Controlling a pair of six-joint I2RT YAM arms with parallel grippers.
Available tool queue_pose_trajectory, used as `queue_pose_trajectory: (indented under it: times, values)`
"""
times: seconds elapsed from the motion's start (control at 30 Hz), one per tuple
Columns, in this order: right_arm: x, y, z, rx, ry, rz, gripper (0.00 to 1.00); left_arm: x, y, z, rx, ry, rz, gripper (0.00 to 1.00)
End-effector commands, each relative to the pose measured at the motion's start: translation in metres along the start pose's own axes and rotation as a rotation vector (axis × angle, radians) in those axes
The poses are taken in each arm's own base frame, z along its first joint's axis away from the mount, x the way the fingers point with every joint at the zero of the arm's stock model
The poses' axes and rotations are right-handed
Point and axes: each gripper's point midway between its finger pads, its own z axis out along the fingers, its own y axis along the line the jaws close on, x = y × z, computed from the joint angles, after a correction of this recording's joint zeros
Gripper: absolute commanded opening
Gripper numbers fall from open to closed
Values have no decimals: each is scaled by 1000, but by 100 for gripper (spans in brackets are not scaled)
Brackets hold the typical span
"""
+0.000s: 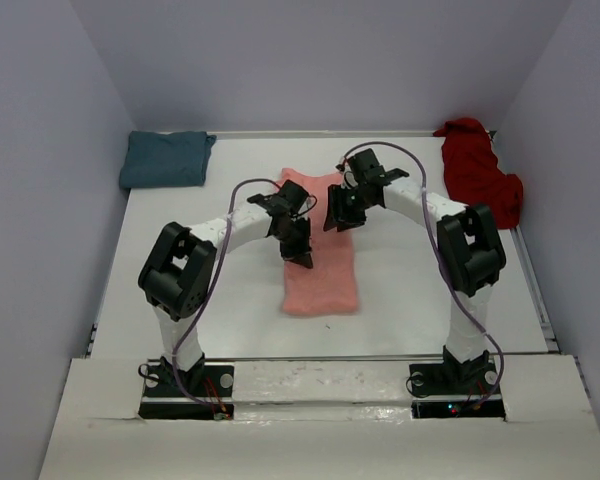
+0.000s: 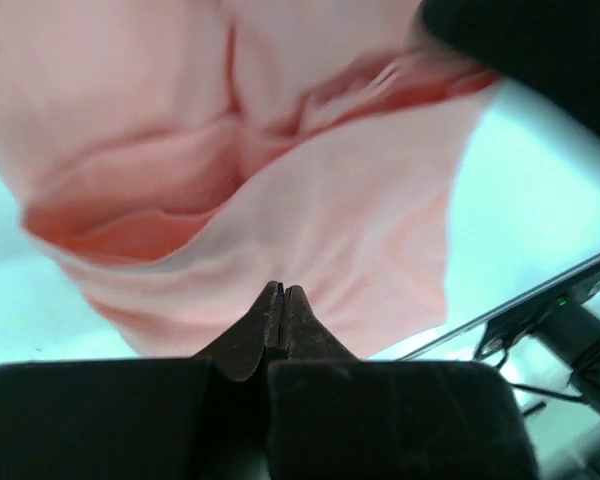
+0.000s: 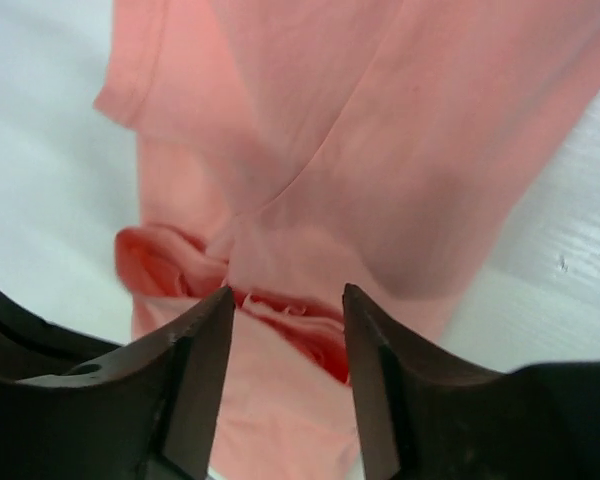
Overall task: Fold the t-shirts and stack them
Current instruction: Fold the tshirt
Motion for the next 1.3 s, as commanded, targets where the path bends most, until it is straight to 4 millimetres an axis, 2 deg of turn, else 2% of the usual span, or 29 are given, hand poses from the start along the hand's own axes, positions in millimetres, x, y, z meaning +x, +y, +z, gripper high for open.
queue_pose_trajectory:
  times: [0.0,0.03,0.07,0.1,0.13,0.2,0.23,0.27,0.3,0.33,0.37,0.4,0.43,0.5,0.53,0.6,0.63,0.7,0.73,0.8,0.87,0.9,1.0,1.13,1.27]
  values:
    - [-9,33,-54,-83,-51,-16,62,-57,-19,-59,-12,-189,58,1]
    - [-7,35,-59,-85,-51,-15,66,-64,-22,-70,-5,-216,60,7]
    - [-6,35,-72,-89,-55,-3,69,-75,-29,-90,17,-267,66,16]
    - [2,33,-82,-102,-43,31,75,-82,-29,-109,41,-312,58,38]
    - [5,35,-82,-118,-27,34,77,-84,-24,-116,42,-328,47,49]
    - [15,28,-95,-139,-6,99,83,-81,-18,-129,77,-336,28,66]
    - [27,28,-99,-161,34,131,83,-73,3,-122,59,-302,-16,68]
    - [31,24,-107,-169,39,164,83,-63,10,-118,68,-270,-33,68]
    - [52,21,-104,-171,90,198,84,-55,21,-112,55,-244,-53,68]
    - [62,20,-108,-190,110,227,84,-33,38,-101,31,-197,-83,68]
    - [72,20,-110,-194,127,257,84,-24,41,-97,40,-183,-88,68]
    - [95,18,-112,-197,155,285,84,-13,44,-96,53,-176,-93,68]
    - [104,21,-112,-227,164,303,84,10,57,-81,41,-116,-137,68]
    - [125,19,-112,-234,189,359,84,29,59,-72,79,-77,-156,68]
    - [146,16,-110,-245,211,383,84,46,68,-64,70,-41,-179,68]
    - [164,15,-107,-265,234,440,84,59,67,-56,84,-20,-185,68]
    - [180,15,-102,-311,243,459,84,67,69,-51,86,-10,-186,68]
    - [191,17,-98,-326,252,513,84,79,66,-46,103,19,-197,68]
    - [191,17,-98,-338,227,503,84,88,69,-41,100,40,-209,68]
    - [203,10,-94,-315,230,523,83,92,68,-38,116,43,-210,68]
    - [207,8,-91,-320,221,528,83,98,71,-33,121,39,-217,68]
    - [217,5,-88,-317,239,558,82,100,72,-32,125,41,-220,68]
    - [223,1,-79,-331,223,578,78,102,74,-28,137,29,-231,68]
    - [220,-3,-70,-337,207,568,75,92,69,-33,156,-35,-237,68]
    - [208,-4,-62,-346,188,550,73,75,60,-47,178,-119,-225,68]
